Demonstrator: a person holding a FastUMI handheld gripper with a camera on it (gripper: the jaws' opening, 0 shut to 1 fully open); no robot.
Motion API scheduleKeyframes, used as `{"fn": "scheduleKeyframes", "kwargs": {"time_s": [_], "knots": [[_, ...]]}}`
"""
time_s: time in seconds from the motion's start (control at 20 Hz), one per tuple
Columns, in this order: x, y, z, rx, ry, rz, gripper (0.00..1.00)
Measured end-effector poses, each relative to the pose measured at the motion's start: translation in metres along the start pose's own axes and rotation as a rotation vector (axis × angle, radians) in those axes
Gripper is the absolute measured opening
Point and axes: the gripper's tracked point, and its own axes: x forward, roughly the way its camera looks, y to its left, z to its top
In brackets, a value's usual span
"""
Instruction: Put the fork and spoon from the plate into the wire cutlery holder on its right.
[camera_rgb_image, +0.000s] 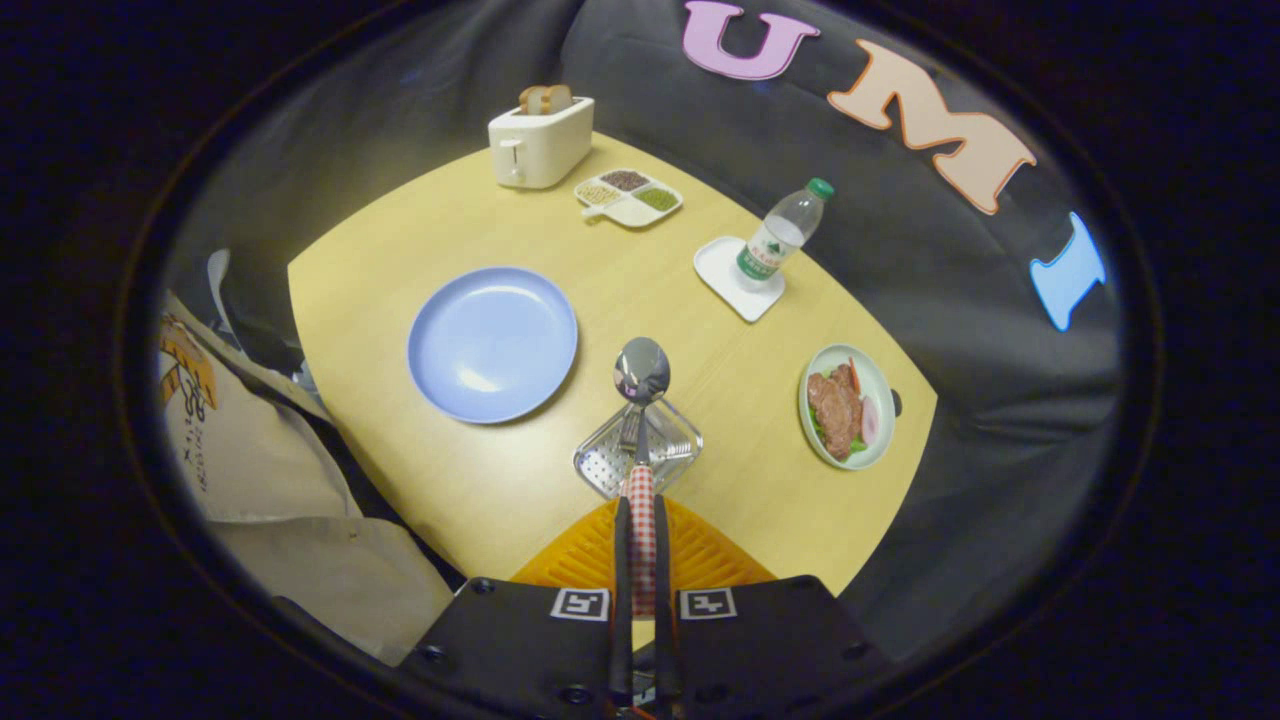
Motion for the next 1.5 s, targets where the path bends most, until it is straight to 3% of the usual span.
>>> {"fn": "scheduleKeyframes", "kwargs": {"time_s": [0.2, 0.75, 1.2, 1.5], "knots": [[0.008, -0.008, -0.02, -0.058, 0.078, -0.003, 0.12], [0.038, -0.009, -0.037, -0.042, 0.27, 0.046, 0.12], [0.044, -0.019, -0.024, 0.034, 0.211, 0.024, 0.19], [0.028, -0.021, 0.001, 0.168, 0.017, -0.012, 0.68]]}}
